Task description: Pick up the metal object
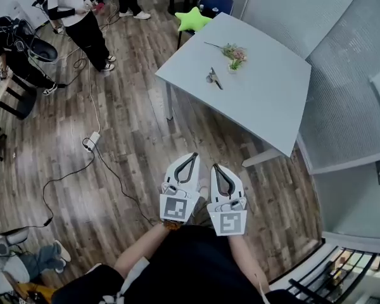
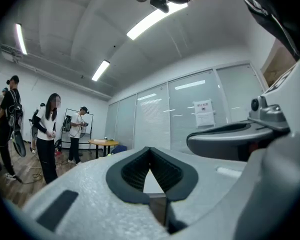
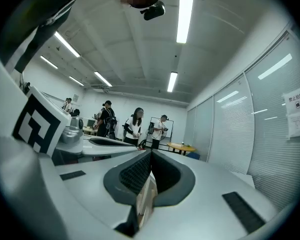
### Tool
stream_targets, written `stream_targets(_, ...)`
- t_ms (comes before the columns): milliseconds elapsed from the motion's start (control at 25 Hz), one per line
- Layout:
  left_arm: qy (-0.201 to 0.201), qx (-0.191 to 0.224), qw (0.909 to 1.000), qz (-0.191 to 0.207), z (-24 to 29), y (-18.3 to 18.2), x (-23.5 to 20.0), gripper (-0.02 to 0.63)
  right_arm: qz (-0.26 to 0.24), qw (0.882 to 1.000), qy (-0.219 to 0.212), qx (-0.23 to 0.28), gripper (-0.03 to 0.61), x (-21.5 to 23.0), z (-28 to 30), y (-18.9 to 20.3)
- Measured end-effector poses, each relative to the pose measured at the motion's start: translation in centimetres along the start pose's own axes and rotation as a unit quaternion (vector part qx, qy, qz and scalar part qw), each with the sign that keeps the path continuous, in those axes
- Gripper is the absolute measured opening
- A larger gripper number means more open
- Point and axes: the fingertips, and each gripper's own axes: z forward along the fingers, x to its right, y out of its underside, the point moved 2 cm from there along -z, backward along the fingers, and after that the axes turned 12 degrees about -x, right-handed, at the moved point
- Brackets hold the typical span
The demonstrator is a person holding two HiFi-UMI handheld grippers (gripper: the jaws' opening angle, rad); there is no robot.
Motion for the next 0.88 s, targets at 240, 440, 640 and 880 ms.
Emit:
stream_targets(240, 0.019, -0.015, 0.9984, 0.05, 4.8, 0.3, -0.2, 0.0, 0.028, 1.0, 0.001, -0.004, -0.002, 3.8, 3.7, 1.1)
stream_targets(440, 0.013, -0.025, 0.9991, 0.03, 9.3, -0.9, -1.1, 0.0, 0.031, 0.999, -0.006, 0.022, -0.002, 7.6, 7.6, 0.4)
stream_targets(640, 0.002, -0.023, 0.9977, 0.064, 14.7, -3.2, -1.7, 0.0, 0.039, 0.999, -0.025, 0.022, -0.002, 11.9, 11.3, 0.4)
stream_targets(880, -0.002, -0.037, 0.9975, 0.06, 20.2, -3.7, -1.3, 0.0, 0.053, 0.998, -0.036, 0.022, -0.002, 16.7, 14.7, 0.9)
